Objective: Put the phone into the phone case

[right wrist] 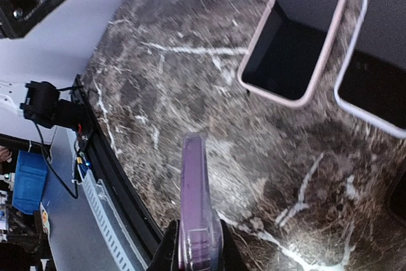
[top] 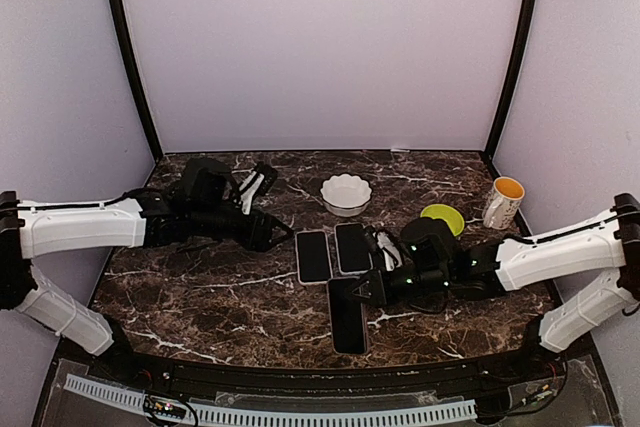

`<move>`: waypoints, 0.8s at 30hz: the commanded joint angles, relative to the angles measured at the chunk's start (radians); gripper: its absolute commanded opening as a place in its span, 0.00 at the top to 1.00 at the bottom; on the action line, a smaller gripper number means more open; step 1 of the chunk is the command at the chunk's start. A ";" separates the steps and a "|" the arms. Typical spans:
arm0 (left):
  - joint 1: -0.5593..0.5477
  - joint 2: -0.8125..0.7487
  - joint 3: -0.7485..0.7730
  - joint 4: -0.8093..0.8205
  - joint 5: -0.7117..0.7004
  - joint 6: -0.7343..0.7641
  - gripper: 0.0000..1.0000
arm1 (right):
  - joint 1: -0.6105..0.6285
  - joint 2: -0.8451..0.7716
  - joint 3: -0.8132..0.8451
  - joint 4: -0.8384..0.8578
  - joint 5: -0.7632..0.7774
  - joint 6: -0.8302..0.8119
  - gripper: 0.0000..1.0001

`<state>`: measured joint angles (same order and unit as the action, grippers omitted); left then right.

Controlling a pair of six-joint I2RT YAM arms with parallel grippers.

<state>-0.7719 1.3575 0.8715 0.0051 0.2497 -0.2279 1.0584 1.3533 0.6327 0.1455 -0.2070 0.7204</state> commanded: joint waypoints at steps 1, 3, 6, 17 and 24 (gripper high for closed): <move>0.014 0.054 0.033 -0.135 -0.035 -0.098 0.41 | -0.043 0.072 -0.030 0.207 -0.098 0.202 1.00; 0.013 0.064 0.028 -0.130 -0.029 -0.105 0.41 | -0.070 0.103 -0.046 0.238 -0.125 0.212 1.00; 0.013 0.069 0.023 -0.134 -0.037 -0.109 0.41 | -0.120 0.145 -0.050 0.180 -0.141 0.174 0.99; 0.013 0.078 0.028 -0.146 -0.045 -0.093 0.41 | -0.157 0.265 0.082 -0.142 -0.070 -0.022 0.68; 0.013 0.086 0.038 -0.171 -0.045 -0.081 0.41 | -0.081 0.245 0.161 -0.385 0.149 -0.003 0.57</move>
<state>-0.7555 1.4418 0.8825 -0.1280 0.2115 -0.3214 0.9195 1.6161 0.7269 -0.0387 -0.2371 0.7231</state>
